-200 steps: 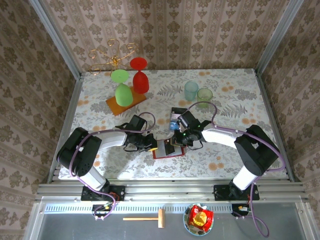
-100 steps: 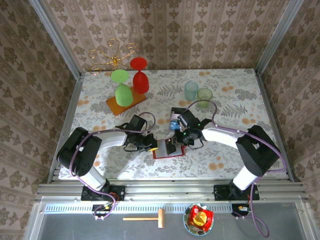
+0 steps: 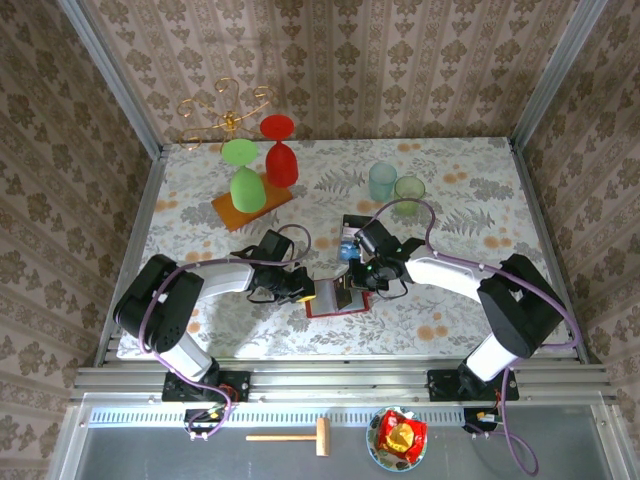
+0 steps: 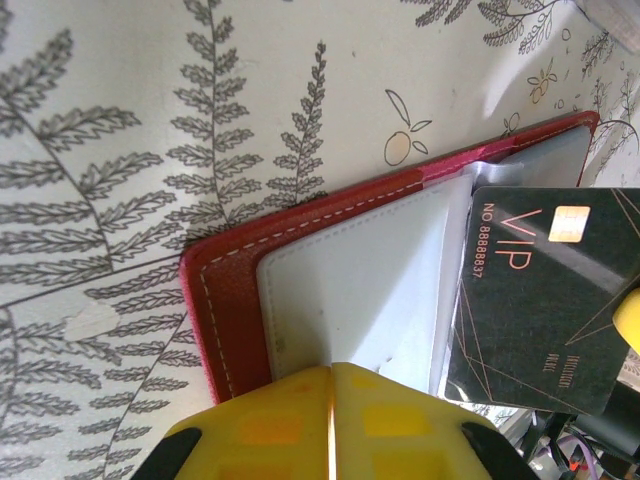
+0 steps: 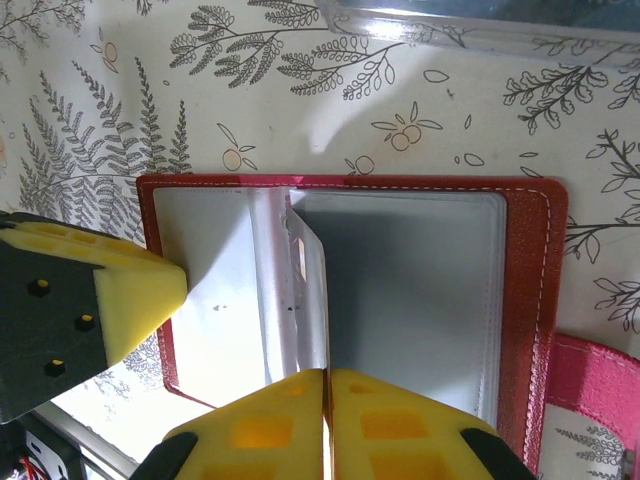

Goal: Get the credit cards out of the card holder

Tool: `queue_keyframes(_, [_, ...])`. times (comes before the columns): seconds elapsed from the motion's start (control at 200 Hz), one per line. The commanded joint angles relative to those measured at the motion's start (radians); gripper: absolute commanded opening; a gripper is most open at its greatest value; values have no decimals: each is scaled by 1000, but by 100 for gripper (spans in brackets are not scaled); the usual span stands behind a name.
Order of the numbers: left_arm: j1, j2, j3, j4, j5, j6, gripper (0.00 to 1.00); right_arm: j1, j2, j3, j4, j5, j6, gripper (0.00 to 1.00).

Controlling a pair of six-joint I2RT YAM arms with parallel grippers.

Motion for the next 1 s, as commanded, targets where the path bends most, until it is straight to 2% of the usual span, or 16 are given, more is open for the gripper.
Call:
queue_keyframes(0.0, [0,18,-3,-11,-5,-8,10,6,-30,6,-37,34,1,9])
queue_keyframes(0.24, [-1,19,-6,-7,-4,-10,10,29,-8,16,-22,21,11,10])
queue_keyframes(0.395, [0,21,-7,-3,-2,-12,10,45,-5,24,-36,18,24,16])
queue_keyframes(0.515, [0,21,-9,-2,-2,-13,10,50,-22,18,-56,27,33,17])
queue_keyframes(0.995, [-1,17,-12,6,-1,-16,10,55,-44,16,-65,41,45,11])
